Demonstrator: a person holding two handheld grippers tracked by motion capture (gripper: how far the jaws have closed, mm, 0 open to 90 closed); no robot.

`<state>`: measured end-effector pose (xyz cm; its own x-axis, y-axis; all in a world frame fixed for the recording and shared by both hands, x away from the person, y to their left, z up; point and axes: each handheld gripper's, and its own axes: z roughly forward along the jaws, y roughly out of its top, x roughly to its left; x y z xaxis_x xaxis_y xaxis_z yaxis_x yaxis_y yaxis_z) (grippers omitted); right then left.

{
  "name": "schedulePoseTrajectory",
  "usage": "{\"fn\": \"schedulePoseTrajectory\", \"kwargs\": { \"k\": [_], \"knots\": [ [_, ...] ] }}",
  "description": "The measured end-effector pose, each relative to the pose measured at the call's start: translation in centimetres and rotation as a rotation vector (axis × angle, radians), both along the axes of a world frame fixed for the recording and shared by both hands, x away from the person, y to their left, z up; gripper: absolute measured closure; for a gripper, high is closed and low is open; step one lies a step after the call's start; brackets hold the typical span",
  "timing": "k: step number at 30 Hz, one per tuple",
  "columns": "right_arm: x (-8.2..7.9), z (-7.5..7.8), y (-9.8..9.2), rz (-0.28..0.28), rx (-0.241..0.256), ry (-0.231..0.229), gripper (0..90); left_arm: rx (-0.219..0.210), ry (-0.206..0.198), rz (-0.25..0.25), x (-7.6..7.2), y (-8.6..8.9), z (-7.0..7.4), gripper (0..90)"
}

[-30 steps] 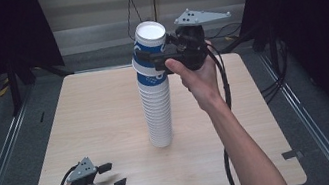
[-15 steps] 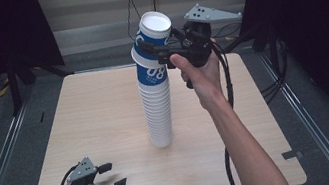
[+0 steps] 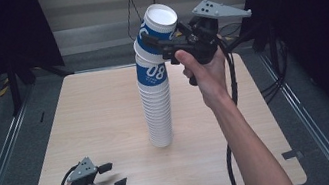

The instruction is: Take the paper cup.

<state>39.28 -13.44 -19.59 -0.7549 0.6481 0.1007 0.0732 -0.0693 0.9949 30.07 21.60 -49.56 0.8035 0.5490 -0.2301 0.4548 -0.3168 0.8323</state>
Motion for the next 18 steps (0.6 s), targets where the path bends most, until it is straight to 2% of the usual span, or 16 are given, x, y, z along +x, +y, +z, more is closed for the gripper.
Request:
{"fn": "schedulePoseTrajectory", "kwargs": {
  "k": [4, 8, 18],
  "knots": [
    [-0.4, 0.3, -0.8, -0.014, 0.012, -0.009, 25.2, 0.000, -0.002, 0.001, 0.0, 0.0, 0.0, 20.2],
    [-0.8, 0.3, -1.5, -0.022, 0.003, -0.013, 25.2, -0.001, -0.005, 0.002, 0.0, 0.0, 0.0, 20.2],
    [-2.2, -0.6, -4.2, -0.067, -0.013, 0.001, 25.3, -0.018, -0.018, 0.007, 0.0, 0.0, 0.1, 20.0]
  ]
}}
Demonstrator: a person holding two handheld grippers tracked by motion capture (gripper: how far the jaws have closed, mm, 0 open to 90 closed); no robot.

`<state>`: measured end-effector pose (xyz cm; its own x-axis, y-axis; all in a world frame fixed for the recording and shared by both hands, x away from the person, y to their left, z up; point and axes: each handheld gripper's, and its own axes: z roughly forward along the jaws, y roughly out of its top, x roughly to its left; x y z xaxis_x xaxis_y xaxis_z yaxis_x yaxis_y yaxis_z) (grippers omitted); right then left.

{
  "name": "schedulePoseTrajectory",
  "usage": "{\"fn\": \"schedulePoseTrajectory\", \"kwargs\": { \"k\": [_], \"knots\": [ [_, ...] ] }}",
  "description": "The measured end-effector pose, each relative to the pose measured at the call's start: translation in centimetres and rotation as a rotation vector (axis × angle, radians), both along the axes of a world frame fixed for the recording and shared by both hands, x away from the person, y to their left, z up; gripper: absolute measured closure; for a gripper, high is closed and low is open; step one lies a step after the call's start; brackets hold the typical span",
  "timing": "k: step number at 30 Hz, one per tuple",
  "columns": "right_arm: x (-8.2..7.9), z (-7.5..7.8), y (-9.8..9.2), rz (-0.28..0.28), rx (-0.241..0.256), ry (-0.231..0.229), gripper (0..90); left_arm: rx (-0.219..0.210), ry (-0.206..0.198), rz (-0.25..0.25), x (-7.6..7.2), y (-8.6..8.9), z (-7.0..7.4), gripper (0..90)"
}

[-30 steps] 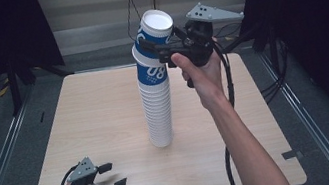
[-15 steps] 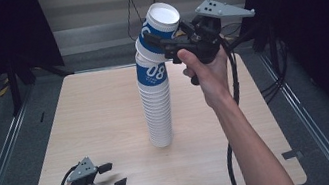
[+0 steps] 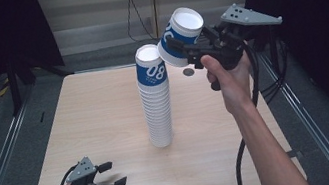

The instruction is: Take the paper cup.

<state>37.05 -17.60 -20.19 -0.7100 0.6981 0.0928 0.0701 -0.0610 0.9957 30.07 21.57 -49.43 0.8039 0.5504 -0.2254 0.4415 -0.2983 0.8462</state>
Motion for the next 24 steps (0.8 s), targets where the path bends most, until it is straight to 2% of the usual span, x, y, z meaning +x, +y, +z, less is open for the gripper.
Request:
{"fn": "schedulePoseTrajectory", "kwargs": {
  "k": [7, 11, 13, 15, 17, 19, 21, 24],
  "knots": [
    [-1.0, -1.3, -1.0, -0.017, -0.018, 0.013, 25.4, -0.013, -0.009, -0.003, 0.0, 0.0, 0.1, 19.5],
    [-1.4, -2.5, -1.5, -0.021, -0.031, 0.030, 25.4, -0.024, -0.012, -0.015, 0.0, -0.1, 0.2, 19.3],
    [-1.7, -3.7, -1.9, -0.024, -0.038, 0.047, 25.4, -0.032, -0.015, -0.017, -0.1, -0.3, 0.3, 19.2],
    [-1.8, -4.0, -1.9, -0.024, -0.041, 0.055, 25.4, -0.027, -0.019, -0.022, 0.0, -0.3, 0.4, 18.9],
    [-2.2, -5.1, -2.3, -0.024, -0.043, 0.070, 25.4, -0.018, -0.025, -0.024, -0.1, -0.4, 0.6, 17.6],
    [-2.3, -5.4, -2.4, -0.024, -0.045, 0.075, 25.4, -0.018, -0.027, -0.027, -0.1, -0.4, 0.7, 17.6],
    [-2.9, -6.7, -2.7, -0.023, -0.058, 0.092, 25.4, -0.021, -0.035, -0.027, -0.1, -0.6, 0.9, 17.5],
    [-3.3, -7.5, -2.9, -0.022, -0.055, 0.101, 25.4, -0.021, -0.040, -0.026, -0.1, -0.8, 1.1, 17.1]
  ]
}}
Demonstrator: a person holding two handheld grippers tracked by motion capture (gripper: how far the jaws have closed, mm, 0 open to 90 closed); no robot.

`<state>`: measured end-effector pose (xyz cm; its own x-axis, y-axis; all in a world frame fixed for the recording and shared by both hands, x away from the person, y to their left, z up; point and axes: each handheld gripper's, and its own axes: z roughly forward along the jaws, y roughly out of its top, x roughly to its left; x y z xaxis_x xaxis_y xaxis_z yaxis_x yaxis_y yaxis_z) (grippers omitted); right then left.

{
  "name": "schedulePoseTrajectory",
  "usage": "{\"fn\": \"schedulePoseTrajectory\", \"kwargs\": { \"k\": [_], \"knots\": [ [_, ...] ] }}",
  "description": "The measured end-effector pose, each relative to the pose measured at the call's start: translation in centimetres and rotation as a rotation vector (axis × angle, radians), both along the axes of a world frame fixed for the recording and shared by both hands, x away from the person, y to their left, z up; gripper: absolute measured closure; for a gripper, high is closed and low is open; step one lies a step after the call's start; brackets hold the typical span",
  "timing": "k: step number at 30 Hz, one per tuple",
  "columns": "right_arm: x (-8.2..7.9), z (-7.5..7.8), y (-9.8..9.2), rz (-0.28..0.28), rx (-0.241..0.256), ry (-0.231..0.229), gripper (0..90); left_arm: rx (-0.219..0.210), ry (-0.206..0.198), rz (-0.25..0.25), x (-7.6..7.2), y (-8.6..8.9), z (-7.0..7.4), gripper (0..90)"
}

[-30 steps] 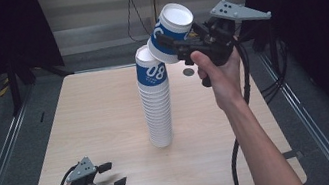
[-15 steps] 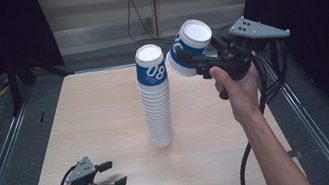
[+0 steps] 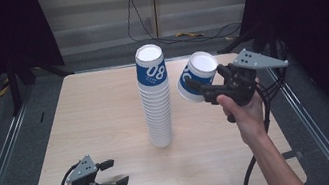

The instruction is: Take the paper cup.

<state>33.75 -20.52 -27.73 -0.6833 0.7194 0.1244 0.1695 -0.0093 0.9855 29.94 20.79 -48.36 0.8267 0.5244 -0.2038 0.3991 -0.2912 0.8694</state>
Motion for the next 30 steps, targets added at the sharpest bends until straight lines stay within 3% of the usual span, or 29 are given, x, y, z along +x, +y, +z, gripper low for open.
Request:
{"fn": "schedulePoseTrajectory", "kwargs": {
  "k": [5, 15, 24, 30],
  "knots": [
    [-0.7, -2.1, -0.3, 0.004, -0.001, 0.028, 25.5, -0.012, -0.014, -0.018, 0.1, -0.7, 0.7, 16.6],
    [-1.9, -6.1, 1.1, 0.051, -0.017, 0.085, 25.4, -0.025, -0.050, -0.071, 0.5, -3.1, 2.4, 16.2],
    [-2.4, -8.2, 1.6, 0.075, -0.013, 0.115, 25.5, -0.055, -0.090, -0.102, 1.0, -5.3, 4.0, 16.7],
    [-2.8, -9.6, 2.0, 0.088, -0.015, 0.131, 25.5, -0.078, -0.094, -0.126, 0.5, -6.2, 3.8, 18.5]
  ]
}}
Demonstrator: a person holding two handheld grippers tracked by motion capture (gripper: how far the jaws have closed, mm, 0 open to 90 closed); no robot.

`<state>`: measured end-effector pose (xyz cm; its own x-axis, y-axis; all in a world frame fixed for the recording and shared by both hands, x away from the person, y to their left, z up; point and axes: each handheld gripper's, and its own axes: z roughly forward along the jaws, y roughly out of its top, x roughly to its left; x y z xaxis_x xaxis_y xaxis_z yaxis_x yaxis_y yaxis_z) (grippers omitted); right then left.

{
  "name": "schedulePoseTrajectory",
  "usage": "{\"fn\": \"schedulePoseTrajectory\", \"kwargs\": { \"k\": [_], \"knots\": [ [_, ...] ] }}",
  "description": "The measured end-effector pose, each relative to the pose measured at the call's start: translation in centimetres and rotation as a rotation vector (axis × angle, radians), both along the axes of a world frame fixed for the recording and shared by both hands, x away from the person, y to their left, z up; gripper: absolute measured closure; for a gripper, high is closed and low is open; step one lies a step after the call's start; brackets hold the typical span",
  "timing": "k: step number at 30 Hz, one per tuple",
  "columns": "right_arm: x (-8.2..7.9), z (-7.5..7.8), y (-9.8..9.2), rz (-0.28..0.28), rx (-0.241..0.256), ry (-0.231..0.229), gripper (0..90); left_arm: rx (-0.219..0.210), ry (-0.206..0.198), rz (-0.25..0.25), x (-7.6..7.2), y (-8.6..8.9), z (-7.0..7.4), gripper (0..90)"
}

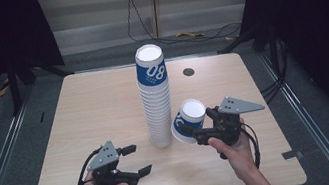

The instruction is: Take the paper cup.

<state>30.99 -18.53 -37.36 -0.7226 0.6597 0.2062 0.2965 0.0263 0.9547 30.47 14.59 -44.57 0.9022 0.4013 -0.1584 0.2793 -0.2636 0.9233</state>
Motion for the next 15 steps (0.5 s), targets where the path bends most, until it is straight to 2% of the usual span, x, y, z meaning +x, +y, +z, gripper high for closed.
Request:
{"fn": "schedulePoseTrajectory", "kwargs": {
  "k": [1, 3, 4, 9, 15],
  "knots": [
    [0.0, -0.5, 0.3, 0.007, 0.000, 0.006, 25.5, -0.011, 0.000, -0.002, -0.1, -0.1, -0.2, 19.1],
    [-0.1, -0.7, 0.4, 0.010, 0.005, 0.010, 25.5, 0.001, -0.005, -0.016, -0.3, -0.2, -0.3, 19.0],
    [-0.1, -1.1, 0.7, 0.017, 0.011, 0.009, 25.5, -0.013, -0.004, -0.015, -0.4, -0.2, -0.4, 19.1],
    [0.0, -1.8, 1.4, 0.041, 0.007, 0.024, 25.6, -0.026, -0.024, -0.009, -0.6, 0.0, -0.8, 19.2],
    [-0.3, -2.8, 2.3, 0.063, 0.007, 0.040, 25.5, -0.041, 0.003, -0.004, -0.8, 0.7, -1.5, 19.1]
  ]
}}
